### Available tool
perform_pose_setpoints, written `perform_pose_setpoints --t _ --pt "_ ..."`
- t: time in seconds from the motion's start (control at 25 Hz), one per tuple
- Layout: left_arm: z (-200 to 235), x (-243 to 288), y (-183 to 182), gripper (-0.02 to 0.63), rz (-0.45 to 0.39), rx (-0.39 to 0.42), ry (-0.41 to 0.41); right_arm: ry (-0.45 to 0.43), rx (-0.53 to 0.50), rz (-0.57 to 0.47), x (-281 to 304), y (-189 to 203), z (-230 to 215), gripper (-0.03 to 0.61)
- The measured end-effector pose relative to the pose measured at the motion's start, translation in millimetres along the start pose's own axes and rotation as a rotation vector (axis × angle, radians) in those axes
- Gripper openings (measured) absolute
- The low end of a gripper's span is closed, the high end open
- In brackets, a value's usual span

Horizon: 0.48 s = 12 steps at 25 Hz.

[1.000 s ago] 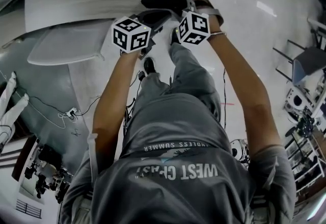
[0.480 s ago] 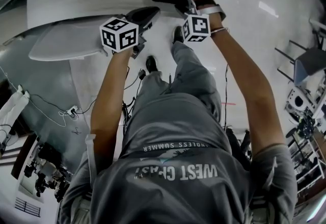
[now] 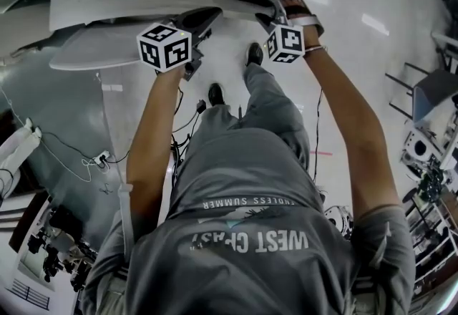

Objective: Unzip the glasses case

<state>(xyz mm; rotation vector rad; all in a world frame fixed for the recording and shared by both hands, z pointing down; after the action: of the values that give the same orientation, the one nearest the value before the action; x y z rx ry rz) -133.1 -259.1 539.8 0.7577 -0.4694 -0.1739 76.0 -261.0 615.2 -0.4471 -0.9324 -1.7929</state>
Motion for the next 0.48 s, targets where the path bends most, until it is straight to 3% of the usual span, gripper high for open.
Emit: perform_pose_setpoints --t 0.16,0.28,0.48 --pt "-14.9 -23.7 -13.1 0.002 -0.029 0.048 -0.009 0.051 0.130 -0.025 -28.2 -17.3 -17.7 0.276" --pt "-29.9 -37.1 -21.7 0.002 -0.049 0.092 -0.014 0.083 0.318 -0.069 -62.4 -30.3 -34.2 0.150" --pt "-58.5 -70.8 -40.9 0.002 -0.067 0.202 -0.012 0.110 0.633 -0.146 -125.5 -72.2 -63.3 0.025"
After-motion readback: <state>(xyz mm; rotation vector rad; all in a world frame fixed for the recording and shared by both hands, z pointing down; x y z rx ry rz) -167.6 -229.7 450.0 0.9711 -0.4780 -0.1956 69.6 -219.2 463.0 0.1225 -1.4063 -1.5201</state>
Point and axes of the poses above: the fingertips, and each gripper's own axes: x forward along the fingers, z to its left, y out of its underside, the point moved 10 cm from there along -x, backward along the fingers, and after that the axes turned 8 degrees about y, right-handed, at the moved point
